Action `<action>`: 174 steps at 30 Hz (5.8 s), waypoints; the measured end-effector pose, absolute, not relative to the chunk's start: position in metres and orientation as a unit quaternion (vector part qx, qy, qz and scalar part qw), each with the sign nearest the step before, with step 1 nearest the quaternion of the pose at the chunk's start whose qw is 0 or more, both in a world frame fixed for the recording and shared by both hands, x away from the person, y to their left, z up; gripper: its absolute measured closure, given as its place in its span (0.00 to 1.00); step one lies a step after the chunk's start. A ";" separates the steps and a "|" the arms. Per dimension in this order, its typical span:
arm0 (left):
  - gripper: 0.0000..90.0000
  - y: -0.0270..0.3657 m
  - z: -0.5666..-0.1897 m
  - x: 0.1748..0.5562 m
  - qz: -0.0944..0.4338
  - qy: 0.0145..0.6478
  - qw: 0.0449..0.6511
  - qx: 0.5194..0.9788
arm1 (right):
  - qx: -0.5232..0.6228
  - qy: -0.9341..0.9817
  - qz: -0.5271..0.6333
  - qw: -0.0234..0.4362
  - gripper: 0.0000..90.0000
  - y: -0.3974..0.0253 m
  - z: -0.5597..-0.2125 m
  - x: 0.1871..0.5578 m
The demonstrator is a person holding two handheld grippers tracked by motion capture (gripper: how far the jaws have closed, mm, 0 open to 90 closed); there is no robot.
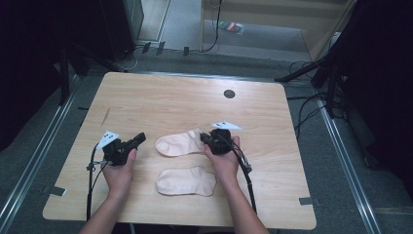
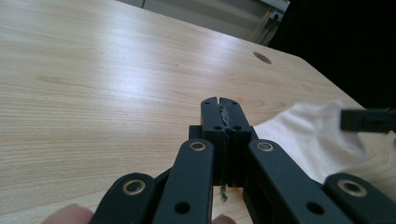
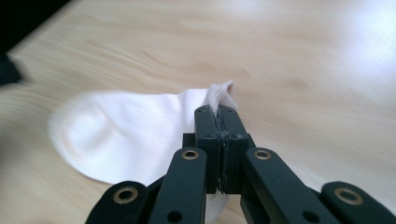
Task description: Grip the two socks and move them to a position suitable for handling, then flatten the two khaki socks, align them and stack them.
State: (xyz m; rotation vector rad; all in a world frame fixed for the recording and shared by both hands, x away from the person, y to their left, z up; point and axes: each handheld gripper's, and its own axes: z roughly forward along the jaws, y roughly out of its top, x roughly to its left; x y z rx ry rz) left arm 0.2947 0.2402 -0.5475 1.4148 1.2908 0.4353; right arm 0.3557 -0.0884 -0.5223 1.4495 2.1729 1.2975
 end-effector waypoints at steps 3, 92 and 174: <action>1.00 0.236 -0.548 0.296 0.186 0.545 0.549 0.606 | 0.514 0.735 0.427 0.116 1.00 -0.104 -0.540 0.359; 1.00 0.200 -0.509 0.241 0.122 0.444 0.485 0.743 | 0.466 0.748 0.448 0.149 0.97 -0.123 -0.508 0.272; 1.00 0.199 -0.543 0.214 0.086 0.436 0.411 0.796 | 0.472 0.779 0.400 0.100 0.97 -0.125 -0.544 0.236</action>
